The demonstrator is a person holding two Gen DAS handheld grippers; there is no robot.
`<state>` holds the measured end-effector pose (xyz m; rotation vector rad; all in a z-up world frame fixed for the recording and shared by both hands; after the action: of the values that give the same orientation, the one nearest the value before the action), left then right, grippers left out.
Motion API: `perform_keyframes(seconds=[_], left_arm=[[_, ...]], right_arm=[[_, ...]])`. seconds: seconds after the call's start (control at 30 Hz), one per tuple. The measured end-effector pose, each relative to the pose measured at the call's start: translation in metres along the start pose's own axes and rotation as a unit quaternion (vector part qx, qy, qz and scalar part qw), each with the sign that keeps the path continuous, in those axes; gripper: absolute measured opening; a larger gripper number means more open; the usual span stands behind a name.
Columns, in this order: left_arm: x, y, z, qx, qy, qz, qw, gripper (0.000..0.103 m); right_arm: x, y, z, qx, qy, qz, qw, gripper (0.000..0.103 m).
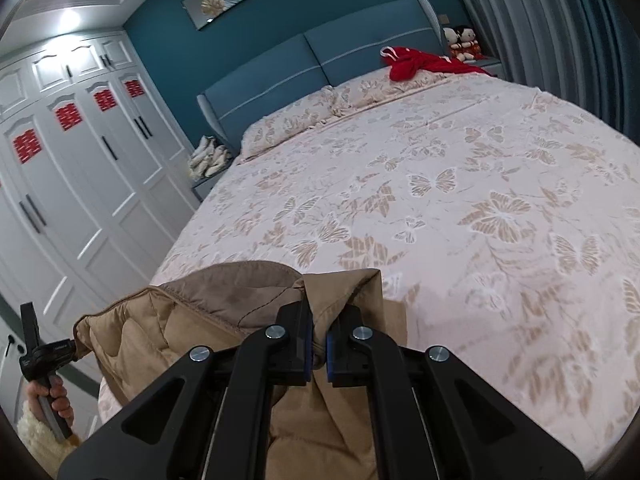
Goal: Fold large clothes
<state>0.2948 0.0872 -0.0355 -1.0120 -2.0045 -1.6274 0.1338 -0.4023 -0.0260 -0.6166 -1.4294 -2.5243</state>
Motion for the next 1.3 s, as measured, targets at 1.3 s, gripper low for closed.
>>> perform_keyframes(seconds=[1.3], left_arm=[[-0.217,-0.06,0.019,-0.014,0.072,0.038,0.9966,0.011]], right_arm=[[-0.203,-0.098,-0.079,-0.032,-0.086,0.104,0.99,0.002]])
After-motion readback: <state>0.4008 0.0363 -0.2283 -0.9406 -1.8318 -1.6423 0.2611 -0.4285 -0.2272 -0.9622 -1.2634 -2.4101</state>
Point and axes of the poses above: each gripper's, at about its wrist camera, not at the fingertips, and x roughly against the way its jaws point, z to its left, y to its top, the point moved 5 cm from there along -x, roughly the way its jaws point, and after that the axes turned 7 degrees about -z, right-handed, at the moved point
